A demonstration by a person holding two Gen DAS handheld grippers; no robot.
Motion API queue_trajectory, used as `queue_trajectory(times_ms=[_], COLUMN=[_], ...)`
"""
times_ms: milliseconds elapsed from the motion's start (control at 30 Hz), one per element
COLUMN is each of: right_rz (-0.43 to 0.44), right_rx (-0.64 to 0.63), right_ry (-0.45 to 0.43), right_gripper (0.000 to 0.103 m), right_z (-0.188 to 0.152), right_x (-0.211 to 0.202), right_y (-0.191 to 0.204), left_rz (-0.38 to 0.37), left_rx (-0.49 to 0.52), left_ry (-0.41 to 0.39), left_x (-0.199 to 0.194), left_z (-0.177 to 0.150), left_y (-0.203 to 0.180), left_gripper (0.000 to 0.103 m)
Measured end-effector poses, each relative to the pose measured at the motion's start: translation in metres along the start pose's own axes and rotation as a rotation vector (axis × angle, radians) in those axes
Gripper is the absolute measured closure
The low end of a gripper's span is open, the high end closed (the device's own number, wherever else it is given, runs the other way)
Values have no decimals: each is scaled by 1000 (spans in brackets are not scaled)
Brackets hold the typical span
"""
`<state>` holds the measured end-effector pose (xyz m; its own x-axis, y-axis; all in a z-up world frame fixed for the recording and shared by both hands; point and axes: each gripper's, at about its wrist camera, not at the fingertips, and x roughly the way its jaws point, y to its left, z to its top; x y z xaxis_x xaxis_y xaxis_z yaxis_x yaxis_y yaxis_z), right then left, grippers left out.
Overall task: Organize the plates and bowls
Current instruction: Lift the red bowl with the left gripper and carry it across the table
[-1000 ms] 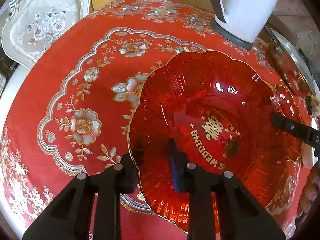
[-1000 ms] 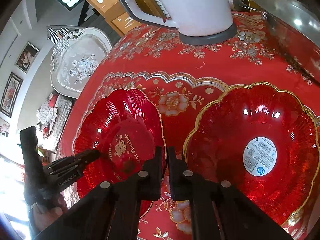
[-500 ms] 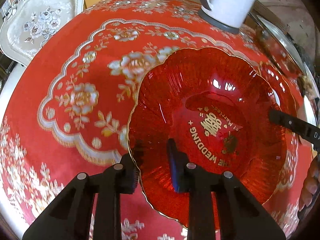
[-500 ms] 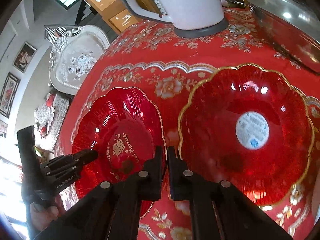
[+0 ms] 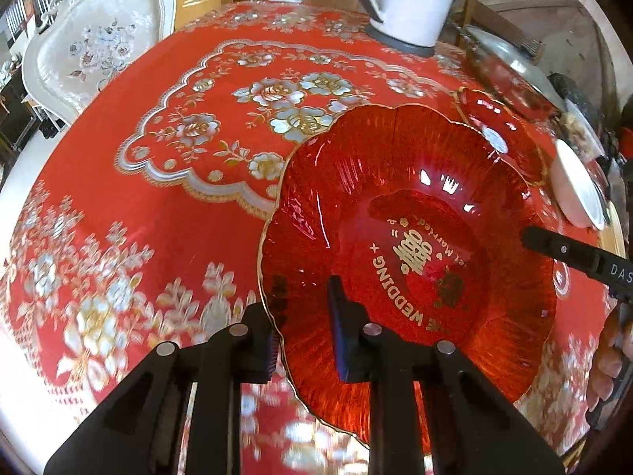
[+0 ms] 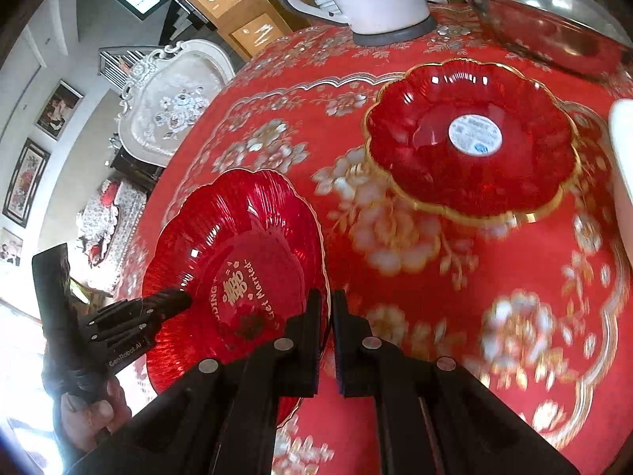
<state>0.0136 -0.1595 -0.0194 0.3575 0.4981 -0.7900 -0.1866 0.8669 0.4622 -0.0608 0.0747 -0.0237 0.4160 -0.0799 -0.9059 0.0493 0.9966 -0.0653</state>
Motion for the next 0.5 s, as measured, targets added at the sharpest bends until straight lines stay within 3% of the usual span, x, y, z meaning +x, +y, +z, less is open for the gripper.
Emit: queue_trajectory(times_ms=[267,500], right_rz=[17,3], right_rx=[-30,-53], right_ry=[-4,23], right_gripper=[97,96], right_z=[-47,-86], right_x=[-43,-56], right_y=[22,25], left_rz=[-23,-39], left_rx=[53,53], left_ry=[-3,27], left_x=[-39,-28], left_z=[-51,-71], left_y=[-9,-7], left_gripper=[84,84])
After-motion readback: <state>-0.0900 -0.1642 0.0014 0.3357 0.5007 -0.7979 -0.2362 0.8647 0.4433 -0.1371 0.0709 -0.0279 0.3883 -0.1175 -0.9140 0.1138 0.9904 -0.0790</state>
